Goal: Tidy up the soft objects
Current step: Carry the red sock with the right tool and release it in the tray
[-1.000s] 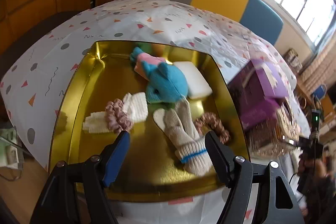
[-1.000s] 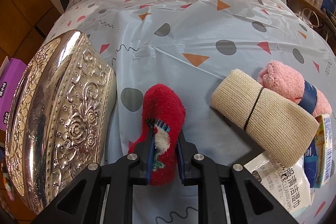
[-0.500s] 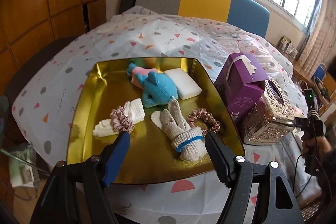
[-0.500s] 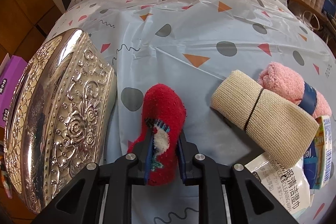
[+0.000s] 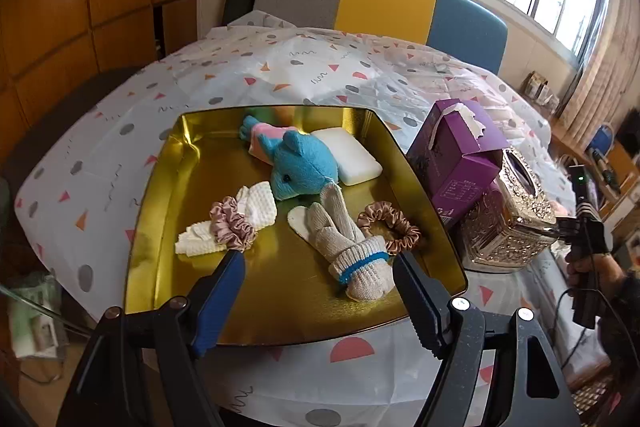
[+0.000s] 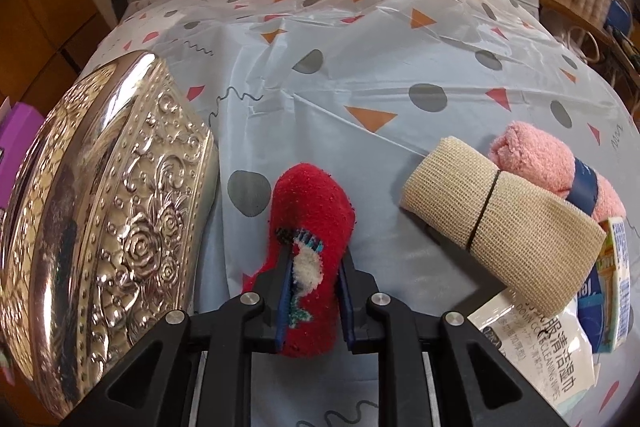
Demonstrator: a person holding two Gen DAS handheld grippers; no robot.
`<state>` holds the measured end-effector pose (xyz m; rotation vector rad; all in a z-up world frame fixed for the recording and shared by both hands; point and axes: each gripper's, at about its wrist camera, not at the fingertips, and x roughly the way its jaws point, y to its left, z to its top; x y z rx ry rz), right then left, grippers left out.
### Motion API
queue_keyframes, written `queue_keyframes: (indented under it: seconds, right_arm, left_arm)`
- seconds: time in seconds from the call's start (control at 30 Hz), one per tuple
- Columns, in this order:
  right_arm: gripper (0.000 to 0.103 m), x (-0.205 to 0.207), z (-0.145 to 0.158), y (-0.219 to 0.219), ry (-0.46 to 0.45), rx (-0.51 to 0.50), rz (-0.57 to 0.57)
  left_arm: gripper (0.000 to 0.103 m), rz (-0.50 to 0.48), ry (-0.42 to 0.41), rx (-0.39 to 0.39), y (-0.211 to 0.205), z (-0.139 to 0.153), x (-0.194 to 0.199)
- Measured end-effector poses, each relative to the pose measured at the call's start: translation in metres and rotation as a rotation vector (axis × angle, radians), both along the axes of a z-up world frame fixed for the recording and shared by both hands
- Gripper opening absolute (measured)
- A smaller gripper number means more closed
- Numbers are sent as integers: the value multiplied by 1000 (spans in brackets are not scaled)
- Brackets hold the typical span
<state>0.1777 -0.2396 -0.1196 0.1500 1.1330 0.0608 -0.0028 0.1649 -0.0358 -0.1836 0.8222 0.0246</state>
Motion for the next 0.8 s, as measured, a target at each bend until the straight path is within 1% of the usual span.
queue_keyframes:
  seconds: [0.07, 0.13, 0.23, 0.3, 0.4, 0.47, 0.6, 0.7, 0.8]
  right_arm:
    - [18, 3, 1, 2, 19, -10, -33]
    - [18, 7, 2, 0, 33, 3, -76]
    - [16, 15, 4, -10, 60, 23, -172]
    - [15, 21, 8, -16, 75, 29, -216]
    - [15, 28, 28, -24, 42, 42, -240]
    - [15, 30, 48, -21, -9, 25, -209]
    - [15, 27, 94, -5, -144, 8, -130]
    - [15, 21, 124, 19, -232, 33, -31]
    - [15, 12, 149, 55, -305, 60, 93]
  left_arm:
    - [77, 5, 0, -5, 3, -2, 0]
    - [77, 6, 0, -22, 7, -3, 0]
    - [77, 21, -5, -32, 14, -4, -2]
    - [77, 26, -4, -31, 17, -4, -4]
    - [77, 42, -17, -25, 24, -2, -7]
    - [77, 57, -25, -22, 28, 0, -8]
    - [77, 78, -32, -25, 35, 0, -9]
    - [77, 89, -36, -20, 38, 0, -8]
    - [77, 97, -38, -18, 40, 0, -7]
